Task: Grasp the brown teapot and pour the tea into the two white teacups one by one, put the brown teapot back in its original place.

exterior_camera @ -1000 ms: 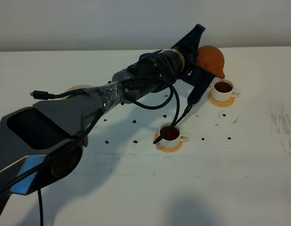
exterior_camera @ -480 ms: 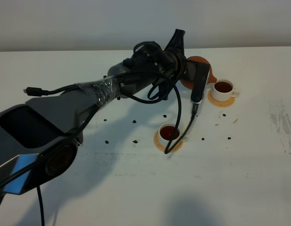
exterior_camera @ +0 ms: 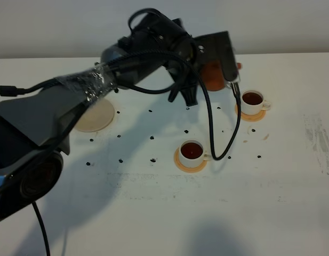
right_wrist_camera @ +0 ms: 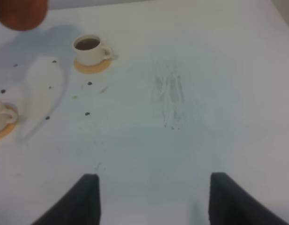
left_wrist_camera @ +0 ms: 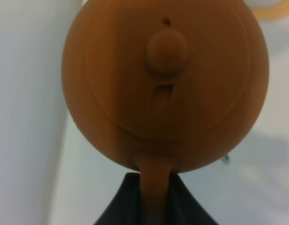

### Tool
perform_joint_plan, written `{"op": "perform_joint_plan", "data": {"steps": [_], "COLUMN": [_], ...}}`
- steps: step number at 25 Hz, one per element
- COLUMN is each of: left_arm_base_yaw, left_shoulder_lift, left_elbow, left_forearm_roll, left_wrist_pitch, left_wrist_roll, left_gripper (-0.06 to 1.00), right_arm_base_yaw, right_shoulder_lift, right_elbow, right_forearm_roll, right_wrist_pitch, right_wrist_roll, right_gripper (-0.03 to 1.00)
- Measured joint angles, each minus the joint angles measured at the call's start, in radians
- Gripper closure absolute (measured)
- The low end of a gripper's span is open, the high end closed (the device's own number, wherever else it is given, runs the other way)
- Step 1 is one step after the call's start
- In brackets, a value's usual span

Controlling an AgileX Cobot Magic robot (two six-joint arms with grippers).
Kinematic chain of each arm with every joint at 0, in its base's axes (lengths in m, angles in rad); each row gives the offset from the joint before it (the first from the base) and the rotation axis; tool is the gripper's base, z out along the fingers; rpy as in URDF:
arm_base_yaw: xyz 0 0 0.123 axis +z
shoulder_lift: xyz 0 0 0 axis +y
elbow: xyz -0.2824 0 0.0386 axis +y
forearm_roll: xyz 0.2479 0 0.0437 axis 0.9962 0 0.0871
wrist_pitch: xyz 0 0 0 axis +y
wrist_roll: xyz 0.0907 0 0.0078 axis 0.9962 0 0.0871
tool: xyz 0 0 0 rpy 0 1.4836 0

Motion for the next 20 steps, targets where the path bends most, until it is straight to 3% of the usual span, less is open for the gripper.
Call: {"op": "perform_joint_plan", "data": {"steps": [7, 15, 20], "left_arm_base_yaw": [0.026, 0.027, 0.027], "left_shoulder_lift": [-0.004, -0.008, 0.016], "left_elbow": [-0.024, -0.033, -0.033], "left_forearm_roll": [-0.024, -0.153, -0.189], "left_wrist_pitch": [0.185, 0.243, 0.276], "left_wrist_roll": [-0.219, -0.246, -0.265], "left_gripper": [0.87, 0.87, 0.87], "right_arm_base_yaw": [0.0, 0.0, 0.0], "right_shoulder_lift": [0.0, 0.0, 0.0], "right_elbow": [0.0, 0.0, 0.0], "right_forearm_roll": [0.0, 0.0, 0.0], "right_wrist_pitch": [0.0, 0.0, 0.0], "right_wrist_roll": [0.0, 0.0, 0.0], "right_gripper": [0.47, 0.47, 0.47]}}
